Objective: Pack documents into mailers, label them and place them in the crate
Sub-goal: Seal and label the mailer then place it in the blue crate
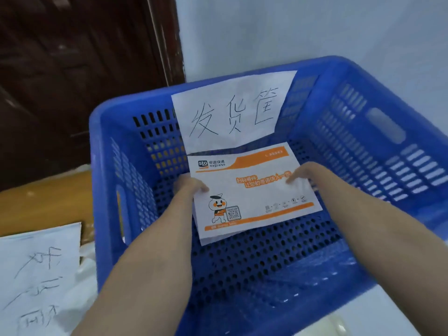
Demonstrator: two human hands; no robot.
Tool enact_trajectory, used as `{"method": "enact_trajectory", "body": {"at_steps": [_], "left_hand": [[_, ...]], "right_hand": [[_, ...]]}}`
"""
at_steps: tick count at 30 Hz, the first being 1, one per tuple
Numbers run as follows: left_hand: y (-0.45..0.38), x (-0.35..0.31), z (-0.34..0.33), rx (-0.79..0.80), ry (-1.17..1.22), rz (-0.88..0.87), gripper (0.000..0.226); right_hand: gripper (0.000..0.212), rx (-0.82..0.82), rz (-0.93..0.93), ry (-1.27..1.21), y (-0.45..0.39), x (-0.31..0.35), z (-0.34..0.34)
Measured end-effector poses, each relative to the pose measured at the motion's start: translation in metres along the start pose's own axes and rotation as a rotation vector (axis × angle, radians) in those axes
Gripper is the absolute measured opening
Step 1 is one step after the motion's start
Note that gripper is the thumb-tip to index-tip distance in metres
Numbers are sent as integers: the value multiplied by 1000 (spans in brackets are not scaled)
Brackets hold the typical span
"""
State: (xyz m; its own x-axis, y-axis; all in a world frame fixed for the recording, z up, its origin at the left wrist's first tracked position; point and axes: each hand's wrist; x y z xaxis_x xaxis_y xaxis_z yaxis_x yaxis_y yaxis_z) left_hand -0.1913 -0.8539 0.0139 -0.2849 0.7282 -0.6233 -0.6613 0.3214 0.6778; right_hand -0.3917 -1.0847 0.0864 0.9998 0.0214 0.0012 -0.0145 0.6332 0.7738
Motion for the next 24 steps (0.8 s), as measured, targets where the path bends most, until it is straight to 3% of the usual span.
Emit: {"method": "enact_trajectory", "body": {"at_steps": [3, 8, 11, 14, 19, 24], "left_hand": [[14, 9, -11, -109, 9, 44, 33], [12, 20, -23, -251, -90, 117, 82], [8, 27, -28, -264, -163, 125, 95], [4, 35, -33, -277, -207, 128, 91], [-5, 48, -36, -312, -197, 159, 69], [5, 37, -32, -249, -258, 189, 49]], "right_hand": [[80, 52, 13, 77, -21, 11, -10], [80, 113, 12, 152, -51, 25, -22], [86, 122, 49, 107, -88, 23, -30], [95, 88, 59, 64, -123, 17, -35], [86, 14, 56, 40, -89, 18, -34], [101, 2, 96, 254, -101, 28, -26]]}}
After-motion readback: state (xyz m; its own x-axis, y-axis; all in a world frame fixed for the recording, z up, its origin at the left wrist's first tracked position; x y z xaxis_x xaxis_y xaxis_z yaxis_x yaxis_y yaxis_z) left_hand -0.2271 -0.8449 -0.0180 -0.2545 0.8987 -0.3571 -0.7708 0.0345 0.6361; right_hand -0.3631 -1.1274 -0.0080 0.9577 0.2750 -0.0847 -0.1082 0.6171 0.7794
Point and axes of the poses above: each hand's wrist, its own y-axis away from the middle knuckle, its own z-axis out of the back of the hand, x = y × z, and after that the axes turned 5 degrees about -z, right-handed
